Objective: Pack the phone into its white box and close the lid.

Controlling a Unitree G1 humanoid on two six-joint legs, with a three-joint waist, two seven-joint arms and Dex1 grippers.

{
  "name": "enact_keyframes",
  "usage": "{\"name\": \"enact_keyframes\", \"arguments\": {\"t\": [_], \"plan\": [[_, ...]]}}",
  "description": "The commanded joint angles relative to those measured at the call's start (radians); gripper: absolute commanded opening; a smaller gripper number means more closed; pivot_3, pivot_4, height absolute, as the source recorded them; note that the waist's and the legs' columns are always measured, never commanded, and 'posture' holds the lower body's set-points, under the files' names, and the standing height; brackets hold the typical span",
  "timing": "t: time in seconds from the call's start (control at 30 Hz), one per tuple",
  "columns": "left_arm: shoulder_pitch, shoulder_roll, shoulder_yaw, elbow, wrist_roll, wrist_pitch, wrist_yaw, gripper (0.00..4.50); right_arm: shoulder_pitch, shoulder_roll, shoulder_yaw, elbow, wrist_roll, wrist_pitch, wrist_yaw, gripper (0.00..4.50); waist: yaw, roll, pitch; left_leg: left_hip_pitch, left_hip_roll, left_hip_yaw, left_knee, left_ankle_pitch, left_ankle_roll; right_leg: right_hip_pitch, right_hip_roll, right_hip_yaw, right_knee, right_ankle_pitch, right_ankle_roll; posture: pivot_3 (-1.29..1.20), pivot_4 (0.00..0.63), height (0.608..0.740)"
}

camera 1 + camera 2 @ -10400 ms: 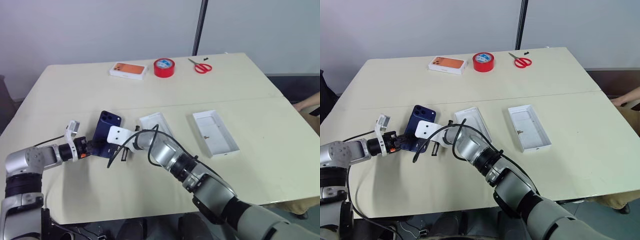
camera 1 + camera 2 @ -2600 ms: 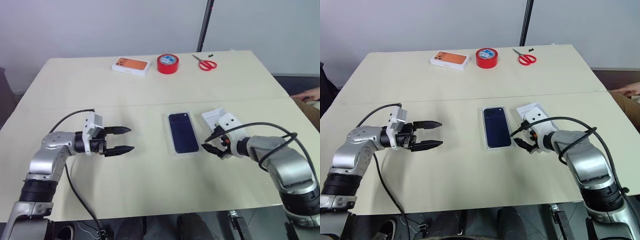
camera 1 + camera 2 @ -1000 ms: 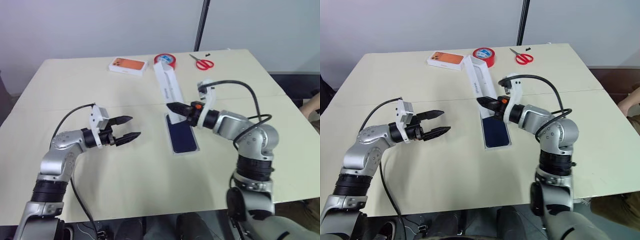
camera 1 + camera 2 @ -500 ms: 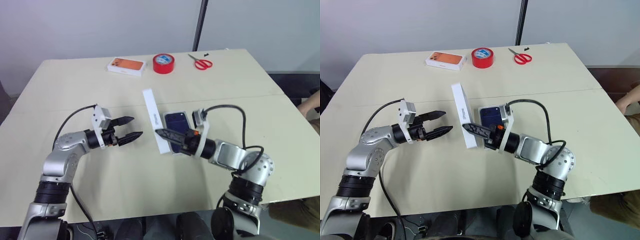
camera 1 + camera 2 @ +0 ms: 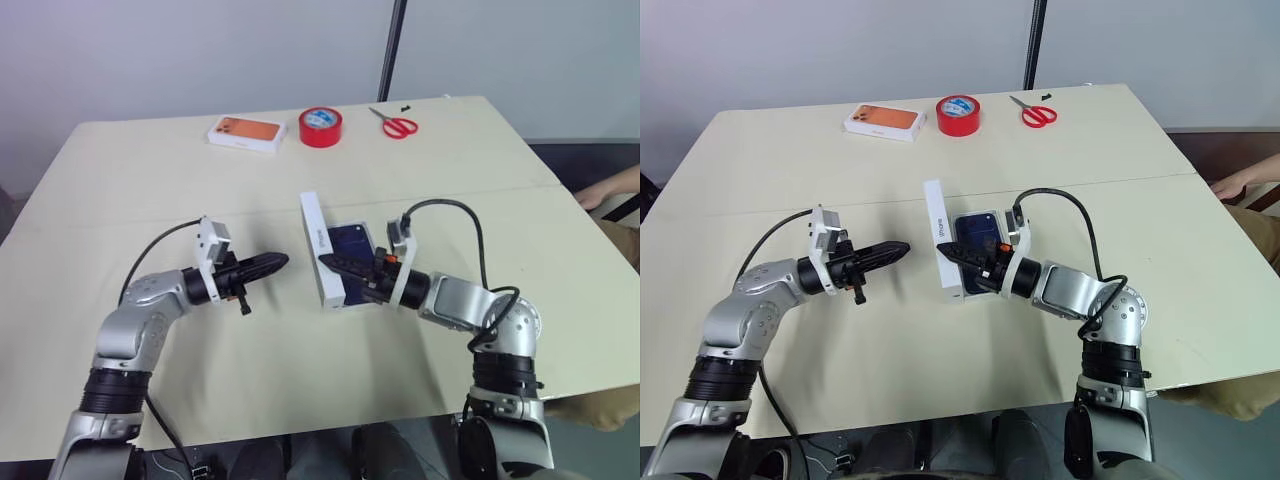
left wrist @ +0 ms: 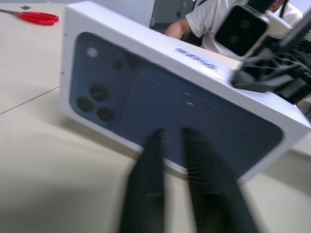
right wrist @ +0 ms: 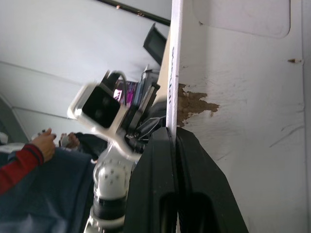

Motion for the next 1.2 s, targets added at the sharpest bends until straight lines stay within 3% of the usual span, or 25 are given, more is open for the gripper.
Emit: {"name": "enact_keyframes", "arguments": {"t": [0.03,0.17,0.23,0.33,0.5,0.63,0.73,0.87,0.97,1.2], "plan": [[0.000,-0.005,-0.013,0.008,0.022,-0.025,0.003,0.05,-0.018,-0.022,0.022,-0.008,-0.025,-0.039,0.041,0.00,0.001,0.000,0.000,0.000,0.000,0.000,0.000,0.000,0.000,0.000,0.000,0.000,0.000,0.000,0.000,0.00,0.150,0.740],[-0.015,-0.053,-0.041,0.045,0.047,-0.059,0.021,0.05,-0.015,-0.042,0.036,-0.021,-0.025,-0.058,0.063,0.00,0.003,0.000,0.000,0.000,0.001,0.000,0.000,0.000,0.000,0.000,0.000,0.000,0.000,0.000,0.000,0.00,0.150,0.740],[-0.028,-0.092,-0.063,0.080,0.074,-0.086,0.035,0.00,-0.011,-0.051,0.042,-0.029,-0.017,-0.063,0.066,0.58,0.005,0.000,0.000,0.000,0.001,0.000,0.000,0.000,0.000,0.000,-0.001,0.000,0.000,0.000,0.000,0.00,0.150,0.740],[-0.058,-0.154,-0.091,0.160,0.106,-0.130,0.045,0.00,-0.006,-0.070,0.033,-0.038,-0.032,-0.090,0.058,1.89,0.005,0.000,0.000,0.000,0.001,0.000,0.001,0.000,0.000,0.001,-0.001,0.000,0.000,0.000,0.000,0.00,0.150,0.740],[-0.141,-0.253,-0.145,0.274,0.173,-0.216,0.057,0.00,-0.052,-0.255,-0.054,-0.094,-0.025,-0.119,0.038,4.44,0.014,0.000,0.000,-0.001,-0.001,0.000,0.002,0.000,0.000,0.001,-0.003,0.000,-0.001,0.000,0.000,0.00,0.150,0.740],[-0.196,-0.315,-0.158,0.328,0.182,-0.237,0.059,0.00,-0.045,-0.475,-0.083,-0.171,-0.103,-0.095,0.119,4.44,0.025,0.000,0.000,-0.002,-0.002,0.001,0.002,-0.001,0.001,0.000,-0.002,0.000,-0.002,0.000,0.000,0.00,0.150,0.740],[-0.214,-0.348,-0.172,0.342,0.186,-0.233,0.053,0.00,0.015,-0.646,-0.005,-0.238,-0.359,-0.165,0.240,4.44,0.031,0.000,0.000,-0.001,-0.001,0.001,0.002,-0.001,0.003,0.001,0.000,-0.001,-0.003,0.000,0.000,0.00,0.150,0.740],[-0.209,-0.347,-0.167,0.332,0.187,-0.227,0.051,0.00,0.001,-0.617,0.061,-0.268,-0.455,-0.220,0.309,4.44,0.019,-0.001,0.000,0.000,-0.001,0.004,0.002,-0.002,0.004,0.001,0.000,0.001,-0.002,0.000,0.000,0.00,0.150,0.740],[-0.199,-0.317,-0.151,0.299,0.178,-0.202,0.047,0.00,0.004,-0.596,0.160,-0.300,-0.609,-0.277,0.327,3.60,0.023,-0.001,0.000,0.000,0.001,0.003,0.002,-0.002,0.004,0.001,0.001,0.001,-0.002,0.000,0.000,0.00,0.150,0.740],[-0.218,-0.208,-0.027,0.277,0.134,-0.120,0.115,0.00,-0.001,-0.549,0.363,-0.301,-0.916,-0.442,0.428,0.03,0.030,-0.001,0.000,0.000,0.000,0.002,0.002,0.001,0.000,0.001,0.000,0.001,-0.002,0.000,0.000,0.00,0.150,0.740]]}}
